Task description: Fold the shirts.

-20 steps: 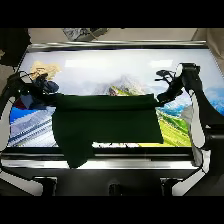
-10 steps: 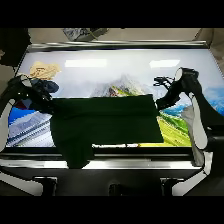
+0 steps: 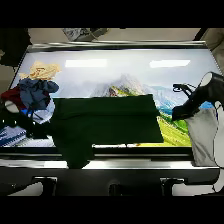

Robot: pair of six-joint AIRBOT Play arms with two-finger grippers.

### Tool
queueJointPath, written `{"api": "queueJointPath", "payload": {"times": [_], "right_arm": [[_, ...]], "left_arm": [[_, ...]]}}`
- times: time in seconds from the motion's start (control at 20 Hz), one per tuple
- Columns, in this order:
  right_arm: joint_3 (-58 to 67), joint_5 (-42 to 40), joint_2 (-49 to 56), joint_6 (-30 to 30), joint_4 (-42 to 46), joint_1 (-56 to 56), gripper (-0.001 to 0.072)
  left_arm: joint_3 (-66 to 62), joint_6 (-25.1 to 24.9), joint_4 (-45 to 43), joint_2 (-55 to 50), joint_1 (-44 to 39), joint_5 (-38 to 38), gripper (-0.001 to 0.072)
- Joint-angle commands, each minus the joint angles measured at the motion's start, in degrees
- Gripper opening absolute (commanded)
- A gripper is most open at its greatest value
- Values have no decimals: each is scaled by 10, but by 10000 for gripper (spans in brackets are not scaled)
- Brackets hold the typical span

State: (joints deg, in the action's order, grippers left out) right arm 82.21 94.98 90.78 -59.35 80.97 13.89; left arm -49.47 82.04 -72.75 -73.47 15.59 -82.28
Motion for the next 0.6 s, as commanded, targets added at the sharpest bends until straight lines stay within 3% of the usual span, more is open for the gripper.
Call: {"api": "queueJointPath", "payload": {"times": [0.0, 0.25, 0.4, 0.55], "right_arm": [[-85, -28, -31, 18, -26, 7, 444], [-93, -28, -31, 18, -25, 7, 444], [-107, -30, -37, 18, -25, 7, 445], [-162, -44, -57, 25, -38, 7, 450]], "left_arm": [[180, -33, 30, 101, 10, 67, 445], [212, -41, 104, 113, -1, 116, 442], [216, -24, 106, 108, -31, 138, 432], [225, -10, 106, 102, -43, 155, 252]]}}
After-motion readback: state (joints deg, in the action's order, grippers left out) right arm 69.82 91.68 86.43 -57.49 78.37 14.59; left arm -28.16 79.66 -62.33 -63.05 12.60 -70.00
